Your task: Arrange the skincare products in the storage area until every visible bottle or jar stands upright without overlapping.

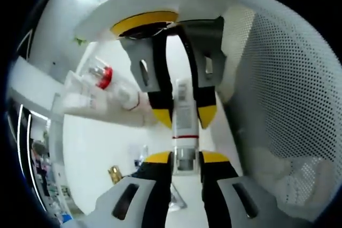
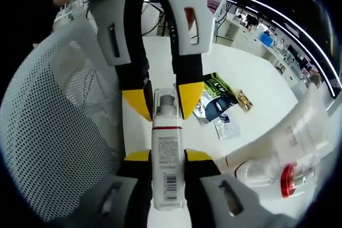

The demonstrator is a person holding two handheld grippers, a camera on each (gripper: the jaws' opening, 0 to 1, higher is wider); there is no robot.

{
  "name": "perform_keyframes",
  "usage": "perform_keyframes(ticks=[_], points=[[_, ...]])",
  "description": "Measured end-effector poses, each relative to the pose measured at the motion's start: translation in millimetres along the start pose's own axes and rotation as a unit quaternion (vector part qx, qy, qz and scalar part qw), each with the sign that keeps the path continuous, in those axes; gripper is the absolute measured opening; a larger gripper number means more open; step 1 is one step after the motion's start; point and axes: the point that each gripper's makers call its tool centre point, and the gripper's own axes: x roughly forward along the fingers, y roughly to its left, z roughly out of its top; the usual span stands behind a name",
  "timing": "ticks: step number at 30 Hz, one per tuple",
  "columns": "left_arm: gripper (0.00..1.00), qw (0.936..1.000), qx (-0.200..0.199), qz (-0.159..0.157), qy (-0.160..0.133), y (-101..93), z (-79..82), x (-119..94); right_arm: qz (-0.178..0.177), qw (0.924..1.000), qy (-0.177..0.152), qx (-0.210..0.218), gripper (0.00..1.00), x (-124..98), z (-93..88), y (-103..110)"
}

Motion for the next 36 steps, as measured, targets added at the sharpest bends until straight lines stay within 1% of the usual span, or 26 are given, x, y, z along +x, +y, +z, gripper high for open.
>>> perform_keyframes(ticks=[4, 7, 11, 13, 17, 24, 26, 27, 36], points=[[0.19, 0.9996, -0.021, 0.004, -0.018, 3.4, -0.7, -2.3, -0.002, 1.0000, 0.003, -0.002, 0.21, -1.9, -4.2, -0.2], [0.21, 0.9981, -0.048, 0.002, -0.039, 4.5, -0.4, -4.0, -0.001, 0.9999, -0.004, -0.010, 0.21, -5.5, -4.8, 1.3], [0.21, 0.9974, -0.055, -0.006, -0.047, 2.1, -2.5, -2.6, 0.001, 0.9999, -0.015, -0.005, 0.21, -8.5, -3.4, 1.2], [0.22, 0.9962, -0.066, -0.009, -0.056, 1.3, -1.6, -1.2, -0.001, 0.9998, -0.019, -0.005, 0.21, -9.8, -3.6, 0.6], [0.18, 0.9961, -0.065, -0.009, -0.059, 0.3, -0.9, 0.3, 0.001, 0.9997, -0.026, 0.000, 0.21, -12.3, -3.4, 0.6], [0.16, 0.9966, -0.059, -0.009, -0.057, -0.2, 0.0, 1.7, 0.002, 0.9996, -0.027, -0.001, 0.21, -12.7, -3.8, 1.7], [0.16, 0.9963, -0.061, -0.010, -0.060, -0.1, 2.3, -0.6, 0.001, 0.9997, -0.026, -0.005, 0.21, -11.8, -5.1, 1.4], [0.16, 0.9964, -0.055, -0.007, -0.063, 0.8, 4.3, -2.2, 0.000, 0.9997, -0.025, -0.006, 0.21, -11.1, -5.8, 0.9], [0.15, 0.9943, -0.054, -0.003, -0.092, 4.6, 21.8, -16.7, -0.001, 0.9996, -0.026, -0.011, 0.21, -9.7, -7.7, -1.0]])
